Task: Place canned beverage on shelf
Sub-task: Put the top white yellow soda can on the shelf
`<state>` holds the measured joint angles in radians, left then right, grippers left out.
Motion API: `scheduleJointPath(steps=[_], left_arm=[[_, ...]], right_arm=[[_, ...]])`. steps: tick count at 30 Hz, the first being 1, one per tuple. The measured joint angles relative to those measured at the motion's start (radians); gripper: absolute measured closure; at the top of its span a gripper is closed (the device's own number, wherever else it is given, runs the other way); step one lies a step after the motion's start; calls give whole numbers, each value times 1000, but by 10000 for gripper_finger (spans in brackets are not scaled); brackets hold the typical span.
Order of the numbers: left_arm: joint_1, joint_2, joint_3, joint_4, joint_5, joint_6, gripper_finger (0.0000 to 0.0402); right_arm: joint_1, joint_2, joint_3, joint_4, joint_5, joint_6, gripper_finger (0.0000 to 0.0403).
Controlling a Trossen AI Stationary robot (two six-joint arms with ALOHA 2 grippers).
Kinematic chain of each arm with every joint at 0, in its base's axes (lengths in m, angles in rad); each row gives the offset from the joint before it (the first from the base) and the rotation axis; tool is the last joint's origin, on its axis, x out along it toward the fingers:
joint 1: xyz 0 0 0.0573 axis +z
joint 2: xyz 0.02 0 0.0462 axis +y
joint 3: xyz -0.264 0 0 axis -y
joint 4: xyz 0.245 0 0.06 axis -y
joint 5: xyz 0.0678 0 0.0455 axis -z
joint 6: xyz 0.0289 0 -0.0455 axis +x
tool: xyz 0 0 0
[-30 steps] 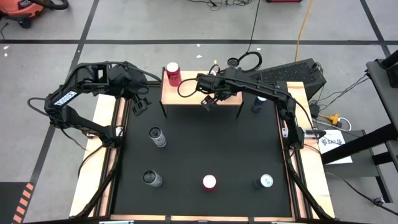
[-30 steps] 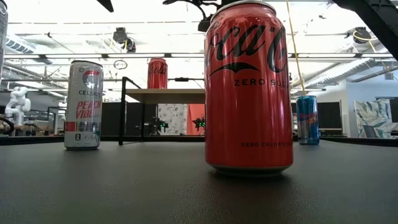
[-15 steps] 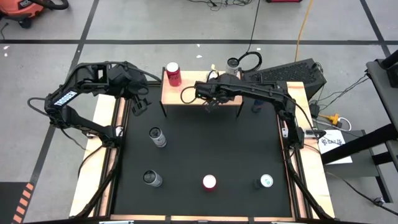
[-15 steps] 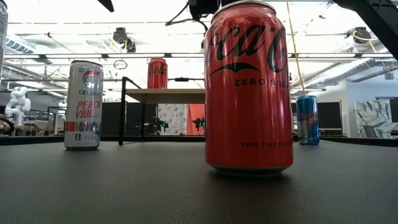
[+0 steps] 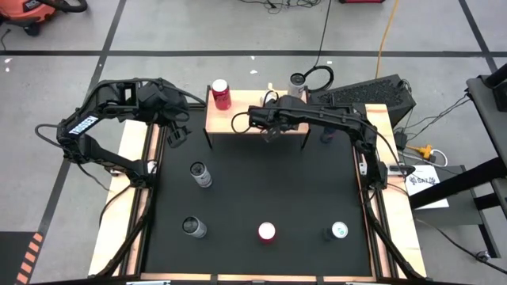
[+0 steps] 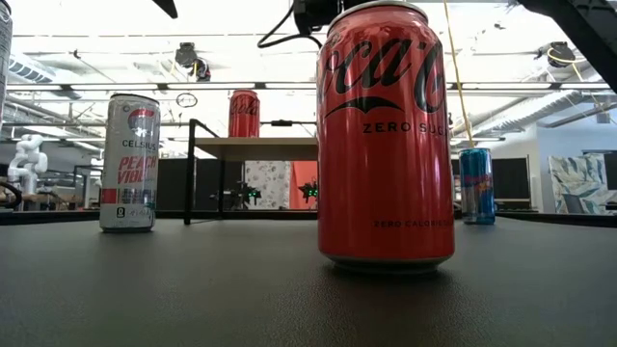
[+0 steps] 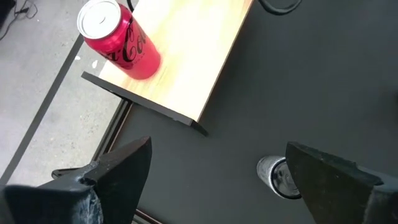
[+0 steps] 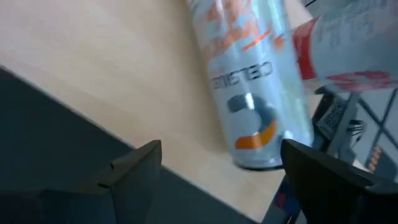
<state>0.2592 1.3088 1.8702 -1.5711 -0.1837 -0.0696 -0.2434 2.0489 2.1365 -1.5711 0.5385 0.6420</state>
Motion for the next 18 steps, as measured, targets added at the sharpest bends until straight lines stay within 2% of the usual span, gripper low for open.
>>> scheduleJointPath(steps=[10, 18], left_arm=[[0, 0, 0, 0, 0, 0, 28], [0, 0, 0, 0, 0, -3, 28]], right_arm=[[-23, -37, 1, 0, 73, -36, 90], [-77, -48, 2, 0, -35, -94, 90]])
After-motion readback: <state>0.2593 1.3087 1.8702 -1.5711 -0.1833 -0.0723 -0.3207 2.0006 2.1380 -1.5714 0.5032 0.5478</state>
